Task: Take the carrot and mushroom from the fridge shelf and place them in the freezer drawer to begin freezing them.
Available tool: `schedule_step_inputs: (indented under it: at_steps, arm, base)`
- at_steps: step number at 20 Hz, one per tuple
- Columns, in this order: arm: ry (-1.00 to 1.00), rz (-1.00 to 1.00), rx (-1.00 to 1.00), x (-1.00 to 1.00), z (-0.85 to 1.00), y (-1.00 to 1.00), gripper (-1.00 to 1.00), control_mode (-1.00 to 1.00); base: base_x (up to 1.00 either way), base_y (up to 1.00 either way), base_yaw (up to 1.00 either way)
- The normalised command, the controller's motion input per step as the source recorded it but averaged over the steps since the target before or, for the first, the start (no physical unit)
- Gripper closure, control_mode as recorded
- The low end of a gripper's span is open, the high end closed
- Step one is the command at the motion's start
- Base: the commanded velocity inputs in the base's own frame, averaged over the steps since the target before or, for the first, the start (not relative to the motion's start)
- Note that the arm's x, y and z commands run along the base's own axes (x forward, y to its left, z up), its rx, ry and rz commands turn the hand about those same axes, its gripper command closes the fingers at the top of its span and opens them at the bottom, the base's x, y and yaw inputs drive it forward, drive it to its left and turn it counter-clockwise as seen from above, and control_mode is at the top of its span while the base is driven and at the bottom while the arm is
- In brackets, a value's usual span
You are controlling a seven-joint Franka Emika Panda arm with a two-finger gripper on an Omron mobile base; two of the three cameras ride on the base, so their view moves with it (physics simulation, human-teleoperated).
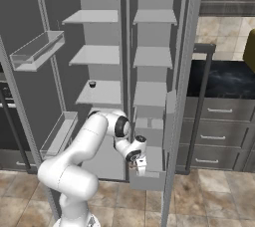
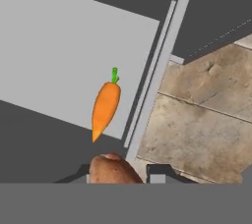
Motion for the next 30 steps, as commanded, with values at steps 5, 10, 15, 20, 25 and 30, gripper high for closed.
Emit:
schedule_step_inputs:
  at_steps: [5, 10, 15, 20, 25, 30]
  arm:
    - [0.0, 0.0, 0.0, 0.42, -0.02, -0.21, 1.0, -1.0]
    - [0.0, 0.0, 0.0, 0.42, -0.33, -0.06, 1.0, -1.0]
    - [0.0, 0.02, 0.0, 0.37, -0.66, 0.0, 1.0, -1.0]
    - [0.0, 0.05, 0.0, -0.04, -0.77, 0.03, 1.0, -1.0]
    - [0.0, 0.08, 0.01, -0.81, -0.89, 0.13, 1.0, -1.0]
    - [0.0, 0.08, 0.01, -1.0, -0.88, 0.21, 1.0, -1.0]
  base:
    - [0.0, 0.0, 0.0]
    - [0.0, 0.0, 0.0]
    - [0.0, 0.0, 0.0]
    - [0.0, 0.0, 0.0]
    - [0.0, 0.0, 0.0]
    - [0.0, 0.0, 0.0]
